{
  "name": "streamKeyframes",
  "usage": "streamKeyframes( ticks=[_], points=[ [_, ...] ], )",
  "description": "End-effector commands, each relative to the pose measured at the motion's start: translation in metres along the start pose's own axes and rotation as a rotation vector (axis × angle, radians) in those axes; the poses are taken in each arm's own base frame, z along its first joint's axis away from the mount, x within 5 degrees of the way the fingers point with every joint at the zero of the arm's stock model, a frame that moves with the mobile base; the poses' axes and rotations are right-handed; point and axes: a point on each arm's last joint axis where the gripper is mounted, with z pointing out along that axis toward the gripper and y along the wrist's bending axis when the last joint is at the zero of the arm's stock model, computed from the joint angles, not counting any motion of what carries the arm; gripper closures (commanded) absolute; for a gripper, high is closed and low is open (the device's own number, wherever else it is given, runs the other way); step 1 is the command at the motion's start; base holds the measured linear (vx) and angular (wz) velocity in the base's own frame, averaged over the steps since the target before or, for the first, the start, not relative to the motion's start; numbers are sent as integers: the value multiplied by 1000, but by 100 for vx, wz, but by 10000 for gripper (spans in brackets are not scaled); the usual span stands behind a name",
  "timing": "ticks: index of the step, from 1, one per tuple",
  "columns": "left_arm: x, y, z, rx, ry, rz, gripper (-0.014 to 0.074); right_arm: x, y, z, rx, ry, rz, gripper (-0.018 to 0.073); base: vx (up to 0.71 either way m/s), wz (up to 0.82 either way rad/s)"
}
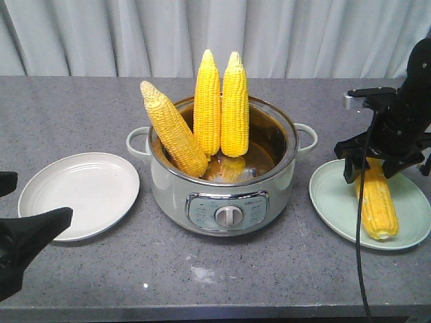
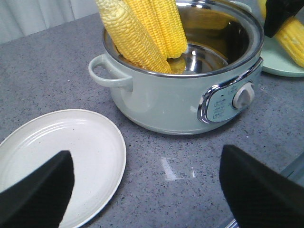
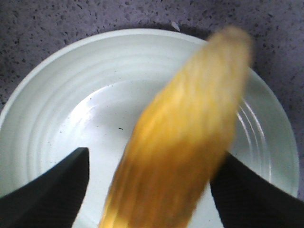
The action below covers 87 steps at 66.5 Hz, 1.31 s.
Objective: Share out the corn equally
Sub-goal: 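Lower the held corn onto the green plate and release, then lift the right gripper away from the green plate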
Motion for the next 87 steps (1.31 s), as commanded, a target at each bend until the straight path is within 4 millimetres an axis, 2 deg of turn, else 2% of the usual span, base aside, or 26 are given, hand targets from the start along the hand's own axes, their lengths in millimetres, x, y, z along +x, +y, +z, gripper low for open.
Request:
streamKeyframes(
  ticks=[1,16,29,41,53,63,78,87],
  points=[
    [-16,0,-6,-11,-96,-13,6,1,0,-28,19,-67,0,-59,0,0],
    [-16,0,-6,-11,-96,-15,6,5,3,-39,14,-93,14,-62,0,0],
    [-16,0,-6,-11,-96,-15,6,21,13,-74,-27,-174,17,-16,0,0],
    [-16,0,-6,-11,-96,-15,6,57,37,-98,-29,-304,-42,-3,0,0],
    [-16,1,-6,-11,-95,-16,6,93,73,-113,-8,-395,-165,-3,0,0],
    [-16,1,-6,-11,-95,-16,6,121,93,-124,-10,-485,-197,-3,0,0],
    [-17,1,-6,-13,-105,-21,6,158,111,-125,-31,-651,-294,-3,0,0],
    [-21,2,-6,-29,-149,-31,6,174,112,-120,-43,-713,-309,-3,0,0]
  ],
)
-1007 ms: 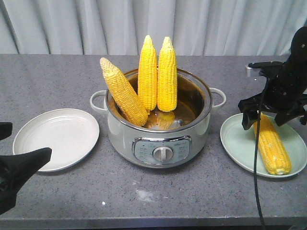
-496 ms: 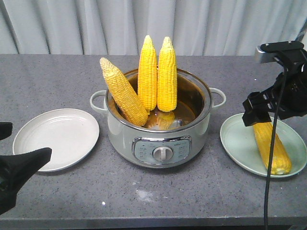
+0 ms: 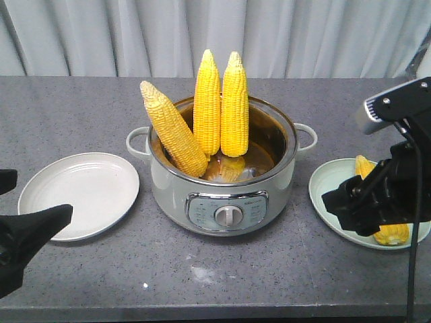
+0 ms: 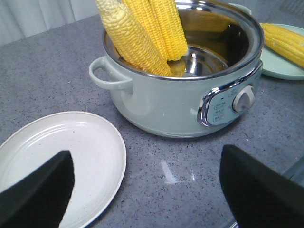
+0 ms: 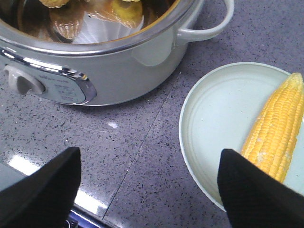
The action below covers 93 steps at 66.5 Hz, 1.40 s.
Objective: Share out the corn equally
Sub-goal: 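Lift the right gripper away from the green plate, then reach the left gripper into the pot and grasp a corn cob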
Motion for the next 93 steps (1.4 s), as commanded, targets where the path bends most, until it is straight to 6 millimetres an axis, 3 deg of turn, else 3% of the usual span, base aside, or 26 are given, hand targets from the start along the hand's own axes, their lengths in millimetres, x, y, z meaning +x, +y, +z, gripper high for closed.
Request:
streamKeyframes(
  ticks=[1,15,26,54,75,93],
  points=[
    [-20,2,-6,-29,-144,-27,6,-3,1,-14,22,-149,-16,-3,0,0],
    [-30,9,15,-46,-151,-60,6,1,1,-22,29,-216,-17,-3,0,0],
    [-49,16,41,-45,-111,-66,6,1,1,-22,27,-210,-15,-3,0,0],
    [-93,29,129,30,-30,-118,1,2,1,-22,27,-207,-15,-3,0,0],
    [-105,34,195,122,-11,-142,1,2,1,-22,27,-207,-15,-3,0,0],
    [-110,29,224,178,-33,-102,4,2,1,-22,27,-207,-15,-3,0,0]
  ],
)
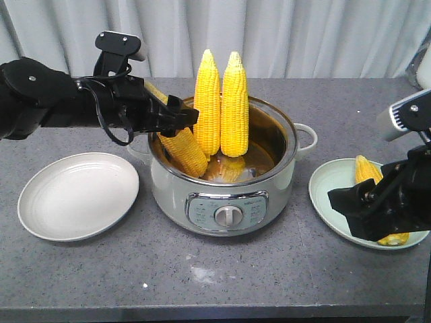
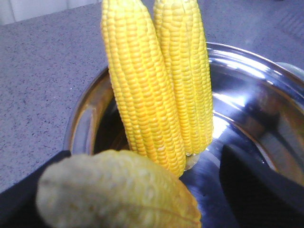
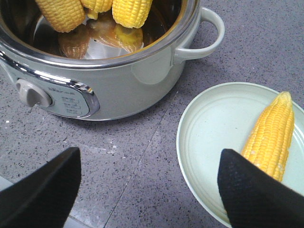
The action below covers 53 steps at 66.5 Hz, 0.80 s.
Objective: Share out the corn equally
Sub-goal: 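Reach the left gripper into the pot and grasp a corn cob, then lift the corn out and carry it over the cream plate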
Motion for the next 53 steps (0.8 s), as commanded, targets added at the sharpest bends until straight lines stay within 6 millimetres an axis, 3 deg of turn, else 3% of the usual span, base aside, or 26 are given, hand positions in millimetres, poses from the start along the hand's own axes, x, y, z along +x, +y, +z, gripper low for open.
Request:
streamKeyframes(
  ticks=[1,17,39,53],
  points=[
    [-25,-13,-10,13,-114,40,4,-11,-2,-10,17,-97,-9,-3,0,0],
    [-18,-27,9,26,-107,128,64,-11,-2,-10,17,-97,-9,-3,0,0],
    [-16,-28,11,42,-90,127,396,-10,-1,-10,16,-88,-9,-3,0,0],
    [-22,-34,6,89,-88,139,414,-10,-1,-10,16,-88,-9,-3,0,0]
  ],
)
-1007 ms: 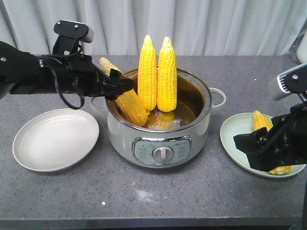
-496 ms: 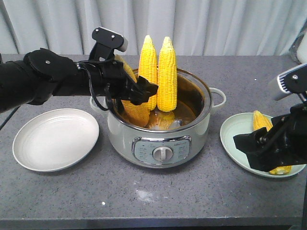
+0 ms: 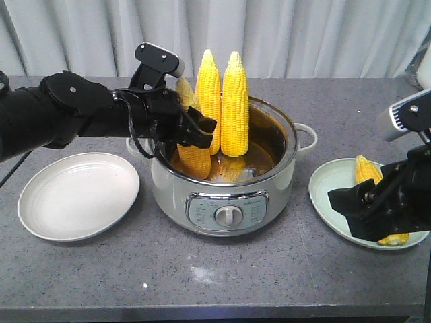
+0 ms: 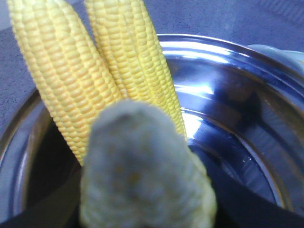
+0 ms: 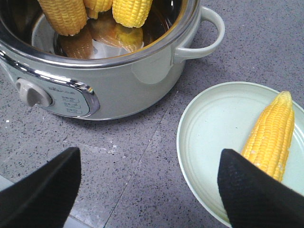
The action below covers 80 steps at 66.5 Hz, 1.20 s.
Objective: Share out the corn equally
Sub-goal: 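Lift the corn out and carry it over the cream plate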
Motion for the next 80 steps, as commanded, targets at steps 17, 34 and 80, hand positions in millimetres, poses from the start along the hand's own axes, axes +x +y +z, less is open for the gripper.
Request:
streamKeyframes(
  ticks=[17,34,80],
  points=[
    [-63,-22,-59,46,-198,65,412,-10,-1,-10,16,-87,-9,-3,0,0],
    [-82,-36,-106,10,-273,162,405,-10,-1,-10,16,-87,-9,-3,0,0],
    [-52,-17,-189,-480,139,-18,386,-10,-1,-10,16,-86,-9,-3,0,0]
  ],
)
